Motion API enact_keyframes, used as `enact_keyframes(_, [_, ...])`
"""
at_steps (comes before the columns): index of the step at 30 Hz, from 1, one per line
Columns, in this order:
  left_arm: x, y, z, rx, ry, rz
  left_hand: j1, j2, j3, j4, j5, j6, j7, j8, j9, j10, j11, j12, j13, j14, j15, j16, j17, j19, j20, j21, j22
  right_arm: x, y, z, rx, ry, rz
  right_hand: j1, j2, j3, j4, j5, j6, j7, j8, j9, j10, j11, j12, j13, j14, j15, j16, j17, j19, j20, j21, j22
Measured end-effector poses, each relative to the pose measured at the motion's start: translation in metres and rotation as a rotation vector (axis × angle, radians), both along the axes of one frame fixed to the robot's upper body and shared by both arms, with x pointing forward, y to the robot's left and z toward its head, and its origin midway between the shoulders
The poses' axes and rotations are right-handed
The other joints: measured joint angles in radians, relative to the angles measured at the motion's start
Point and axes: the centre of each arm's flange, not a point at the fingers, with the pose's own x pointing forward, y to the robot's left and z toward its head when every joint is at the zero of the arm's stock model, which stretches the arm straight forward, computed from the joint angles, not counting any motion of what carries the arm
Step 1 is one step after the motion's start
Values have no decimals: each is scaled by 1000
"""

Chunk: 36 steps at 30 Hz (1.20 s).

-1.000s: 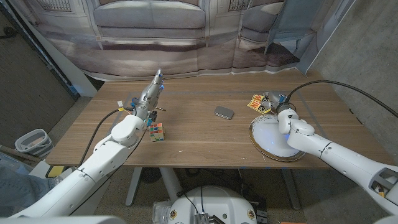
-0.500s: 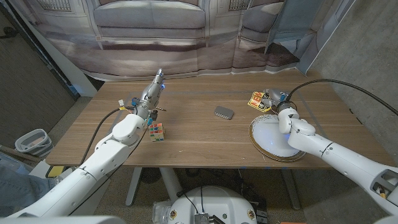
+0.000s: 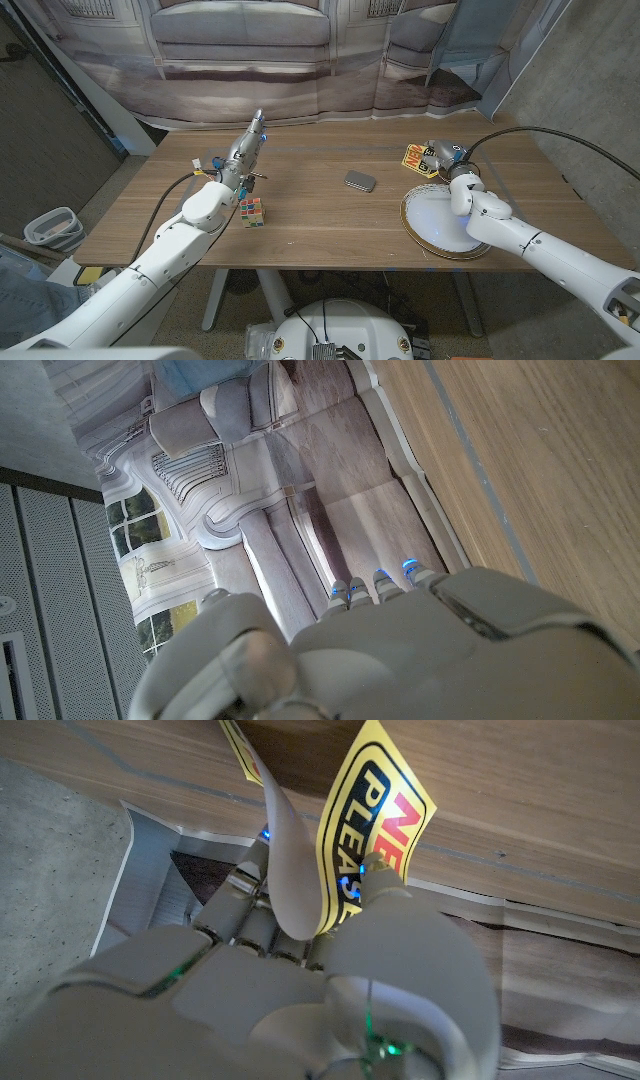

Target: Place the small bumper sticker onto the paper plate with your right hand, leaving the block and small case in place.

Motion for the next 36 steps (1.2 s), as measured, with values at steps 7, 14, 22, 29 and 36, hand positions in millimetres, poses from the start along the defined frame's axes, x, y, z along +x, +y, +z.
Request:
enact_keyframes(7, [1,0,-2,-6,2,-1,0,0,-2,2,0,0,0,0,0,0,0,0,0,0,0,0,0,0,0,0,0,-4,3,3,1,-6,16,-2,2,0,8,-10,0,0,-8,0,0,0,0,0,0,0,0,0,0,0,0,0])
enact_keyframes(14, [0,1,-2,-10,0,-1,0,0,-4,4,0,0,0,0,0,0,0,0,0,0,0,0,0,0,0,0,0,-8,6,4,0,-14,36,-6,6,0,8,-16,0,0,-12,0,0,0,0,0,0,0,-9,0,0,0,0,0])
enact_keyframes(22, [-1,1,0,-10,-7,-4,0,0,-4,4,0,0,0,0,0,0,0,0,0,0,0,0,0,0,0,0,0,-17,7,6,-2,-40,59,-6,6,0,8,-23,0,0,-12,0,0,0,-4,0,0,0,-9,0,0,0,0,0])
enact_keyframes(29, [0,-2,3,-8,-12,-9,0,0,-8,0,0,0,0,0,0,0,0,0,0,0,0,0,0,0,0,0,0,-25,8,8,2,-68,79,0,11,0,8,-23,3,4,-16,0,5,-5,-8,0,0,0,-9,0,0,0,0,0])
enact_keyframes(36, [0,-3,4,-4,-14,-12,0,0,-8,0,0,0,0,0,0,0,0,0,0,0,0,0,0,0,0,0,0,-31,8,9,2,-87,90,0,11,0,8,-29,3,4,-16,0,5,-5,-8,5,0,0,-14,0,0,0,0,0])
